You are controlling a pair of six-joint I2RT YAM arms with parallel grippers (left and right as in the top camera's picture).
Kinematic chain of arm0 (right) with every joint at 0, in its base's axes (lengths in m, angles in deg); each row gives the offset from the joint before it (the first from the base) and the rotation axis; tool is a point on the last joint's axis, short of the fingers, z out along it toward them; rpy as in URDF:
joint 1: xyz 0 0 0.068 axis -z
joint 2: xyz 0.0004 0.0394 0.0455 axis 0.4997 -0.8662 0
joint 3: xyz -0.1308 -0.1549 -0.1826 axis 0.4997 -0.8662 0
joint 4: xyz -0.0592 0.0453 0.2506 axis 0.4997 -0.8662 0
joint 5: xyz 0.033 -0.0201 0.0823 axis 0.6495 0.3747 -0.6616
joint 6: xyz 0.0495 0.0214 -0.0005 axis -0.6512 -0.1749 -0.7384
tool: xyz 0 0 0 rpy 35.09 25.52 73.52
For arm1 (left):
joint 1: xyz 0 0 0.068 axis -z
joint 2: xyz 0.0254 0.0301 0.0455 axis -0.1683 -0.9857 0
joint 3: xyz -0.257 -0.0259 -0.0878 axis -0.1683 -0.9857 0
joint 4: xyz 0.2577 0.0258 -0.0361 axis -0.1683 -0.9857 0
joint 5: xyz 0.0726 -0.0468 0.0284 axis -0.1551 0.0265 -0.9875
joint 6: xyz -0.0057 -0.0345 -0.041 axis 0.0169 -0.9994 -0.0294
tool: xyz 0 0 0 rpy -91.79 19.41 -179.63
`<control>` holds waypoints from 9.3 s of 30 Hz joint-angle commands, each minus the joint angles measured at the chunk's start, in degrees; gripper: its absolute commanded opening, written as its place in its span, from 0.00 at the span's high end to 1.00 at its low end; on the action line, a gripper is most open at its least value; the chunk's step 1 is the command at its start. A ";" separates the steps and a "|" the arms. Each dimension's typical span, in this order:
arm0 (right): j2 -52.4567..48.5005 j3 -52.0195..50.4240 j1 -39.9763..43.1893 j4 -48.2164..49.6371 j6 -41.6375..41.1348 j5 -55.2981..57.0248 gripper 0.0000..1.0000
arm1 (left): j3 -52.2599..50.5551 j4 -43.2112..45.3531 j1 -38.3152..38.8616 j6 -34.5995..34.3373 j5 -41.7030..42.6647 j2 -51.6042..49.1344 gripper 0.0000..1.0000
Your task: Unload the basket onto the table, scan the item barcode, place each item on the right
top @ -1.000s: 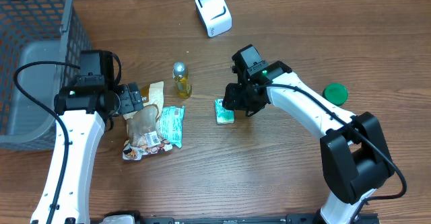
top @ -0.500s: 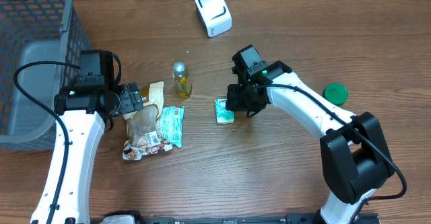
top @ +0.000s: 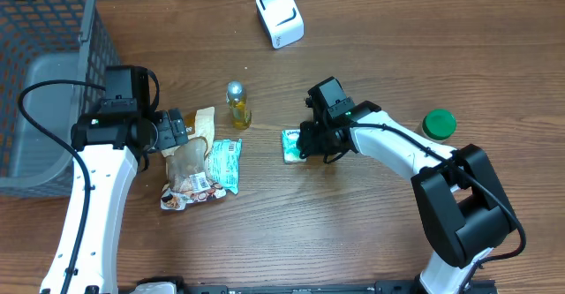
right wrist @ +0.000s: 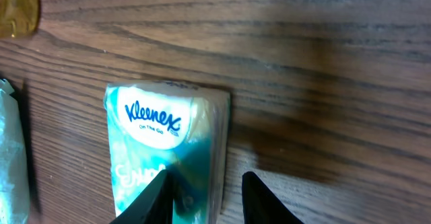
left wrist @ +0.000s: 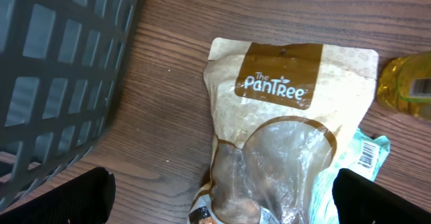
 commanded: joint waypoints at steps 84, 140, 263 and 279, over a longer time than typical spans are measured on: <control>-4.48 7.04 -19.43 -16.13 2.58 53.11 0.46 | 1.16 -0.07 -0.09 0.87 0.22 -0.09 0.00; -2.01 10.95 -5.73 -17.81 2.80 25.46 0.00 | 1.16 -0.09 -0.09 0.87 0.20 -0.09 0.00; 5.14 6.88 -3.96 -17.64 -1.33 21.00 0.27 | 1.16 -0.07 -0.09 0.87 0.22 -0.09 0.00; 5.14 -1.11 -3.96 -7.65 -1.29 21.00 0.38 | 1.16 -0.07 -0.09 0.87 0.22 -0.09 0.01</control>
